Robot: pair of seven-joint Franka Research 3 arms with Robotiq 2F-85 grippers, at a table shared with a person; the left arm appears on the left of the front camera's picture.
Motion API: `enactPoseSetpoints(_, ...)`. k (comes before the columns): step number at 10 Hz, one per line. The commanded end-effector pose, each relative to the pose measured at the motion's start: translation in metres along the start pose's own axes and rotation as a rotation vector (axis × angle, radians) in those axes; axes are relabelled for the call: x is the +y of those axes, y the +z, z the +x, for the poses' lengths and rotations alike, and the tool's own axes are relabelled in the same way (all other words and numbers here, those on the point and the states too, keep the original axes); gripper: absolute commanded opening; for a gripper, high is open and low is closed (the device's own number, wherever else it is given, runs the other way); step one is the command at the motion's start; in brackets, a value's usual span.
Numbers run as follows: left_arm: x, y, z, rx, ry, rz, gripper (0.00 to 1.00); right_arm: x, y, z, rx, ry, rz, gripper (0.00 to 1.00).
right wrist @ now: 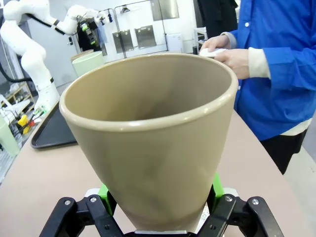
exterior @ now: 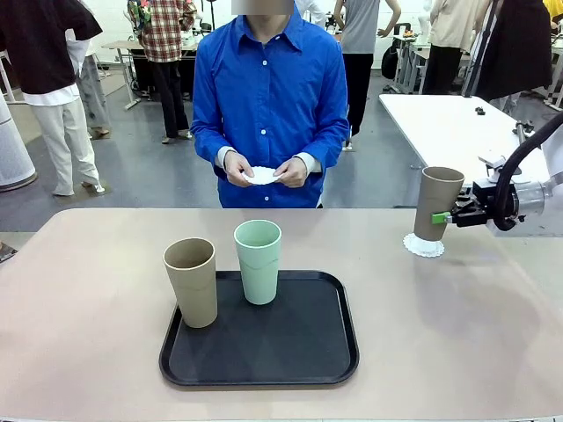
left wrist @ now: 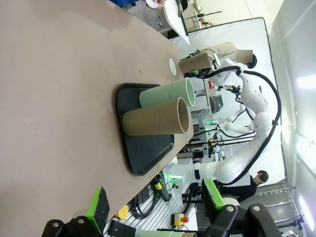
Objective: Place coasters on the table and set cups on them.
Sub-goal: Pick up one Reusable plastic cup and place it on a coaster set by the human.
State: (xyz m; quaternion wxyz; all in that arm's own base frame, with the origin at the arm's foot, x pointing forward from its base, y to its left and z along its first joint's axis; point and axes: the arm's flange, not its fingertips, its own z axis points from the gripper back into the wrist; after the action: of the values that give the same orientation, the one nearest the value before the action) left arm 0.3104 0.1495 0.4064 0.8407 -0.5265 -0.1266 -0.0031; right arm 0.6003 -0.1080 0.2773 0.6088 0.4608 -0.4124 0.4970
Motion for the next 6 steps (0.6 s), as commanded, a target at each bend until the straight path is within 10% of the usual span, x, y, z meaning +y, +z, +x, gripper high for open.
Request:
enactPoseSetpoints(1,0.0,0.002,-0.001,-0.009,-0.007,-0.017,1.0,-0.01,-0.002,-0.004,0.026,0.074,0.033,0.84)
enactPoseSetpoints(6,0.0,0.002,-0.001,-0.009,-0.007,-0.017,1.0,-0.022,-0.005,-0.016,-0.029,0.07,0.052,0.84)
